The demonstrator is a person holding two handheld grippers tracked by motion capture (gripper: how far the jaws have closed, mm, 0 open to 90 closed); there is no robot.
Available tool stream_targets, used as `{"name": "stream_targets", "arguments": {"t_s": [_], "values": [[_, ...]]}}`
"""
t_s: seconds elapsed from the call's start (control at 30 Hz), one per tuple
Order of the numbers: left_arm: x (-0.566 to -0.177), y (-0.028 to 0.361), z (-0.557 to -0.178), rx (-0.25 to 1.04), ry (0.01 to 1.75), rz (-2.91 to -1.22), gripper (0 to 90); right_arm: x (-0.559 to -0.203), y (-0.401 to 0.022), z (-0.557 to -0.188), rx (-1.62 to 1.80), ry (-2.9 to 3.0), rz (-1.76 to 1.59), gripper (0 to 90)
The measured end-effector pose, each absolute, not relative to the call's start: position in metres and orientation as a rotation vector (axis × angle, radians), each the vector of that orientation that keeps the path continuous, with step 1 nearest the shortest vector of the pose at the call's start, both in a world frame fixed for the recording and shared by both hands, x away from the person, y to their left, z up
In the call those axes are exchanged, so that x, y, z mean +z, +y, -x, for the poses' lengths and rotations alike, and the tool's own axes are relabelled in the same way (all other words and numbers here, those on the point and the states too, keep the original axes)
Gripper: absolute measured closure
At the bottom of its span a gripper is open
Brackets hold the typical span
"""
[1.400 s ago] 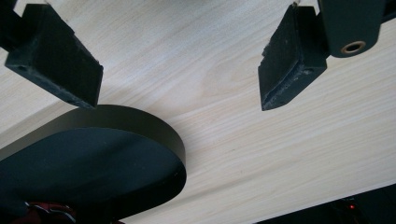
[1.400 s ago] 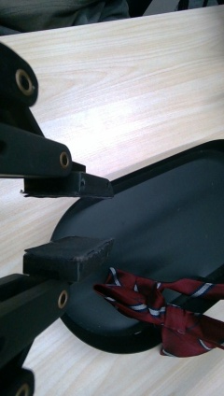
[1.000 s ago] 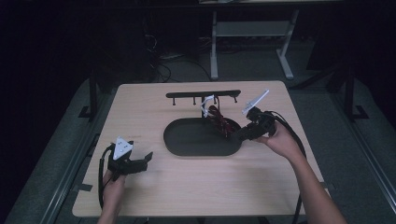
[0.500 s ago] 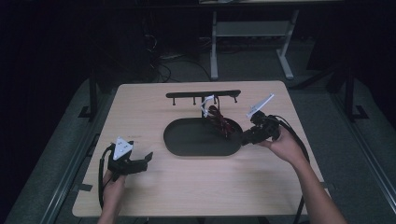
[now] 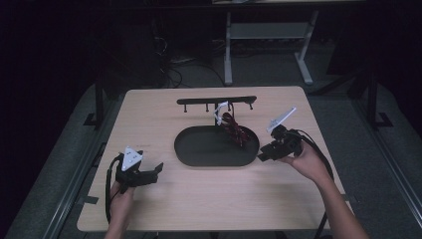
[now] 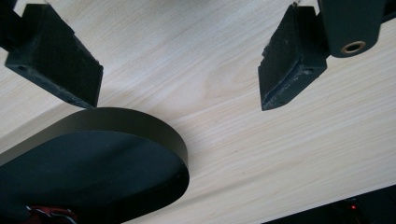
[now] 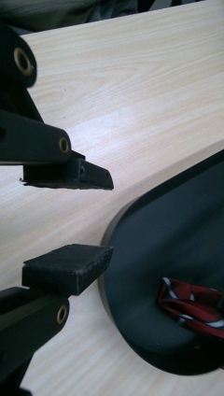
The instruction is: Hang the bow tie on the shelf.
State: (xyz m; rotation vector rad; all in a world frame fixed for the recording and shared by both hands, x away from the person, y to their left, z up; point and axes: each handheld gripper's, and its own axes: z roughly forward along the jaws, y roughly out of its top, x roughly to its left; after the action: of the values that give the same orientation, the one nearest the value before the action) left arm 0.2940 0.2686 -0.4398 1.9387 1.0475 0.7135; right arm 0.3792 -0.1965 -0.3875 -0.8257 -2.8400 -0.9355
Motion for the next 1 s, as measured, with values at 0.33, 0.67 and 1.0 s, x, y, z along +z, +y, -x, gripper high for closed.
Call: {"name": "stream_targets", "arguments": {"t_s": [0.33,0.67,1.0], "values": [[-0.440,0.266,-0.294,0.717,1.042,-1.950,13.5,-0.398,-0.209,-0.369,-0.945,-2.822,0.854,58.5],[-0.441,0.267,-0.294,0.726,1.036,-1.953,13.5,-0.409,-0.217,-0.360,-0.961,-2.809,0.881,57.4],[-0.441,0.266,-0.293,0.725,1.033,-1.960,13.5,-0.415,-0.224,-0.352,-0.967,-2.801,0.895,57.2]]}}
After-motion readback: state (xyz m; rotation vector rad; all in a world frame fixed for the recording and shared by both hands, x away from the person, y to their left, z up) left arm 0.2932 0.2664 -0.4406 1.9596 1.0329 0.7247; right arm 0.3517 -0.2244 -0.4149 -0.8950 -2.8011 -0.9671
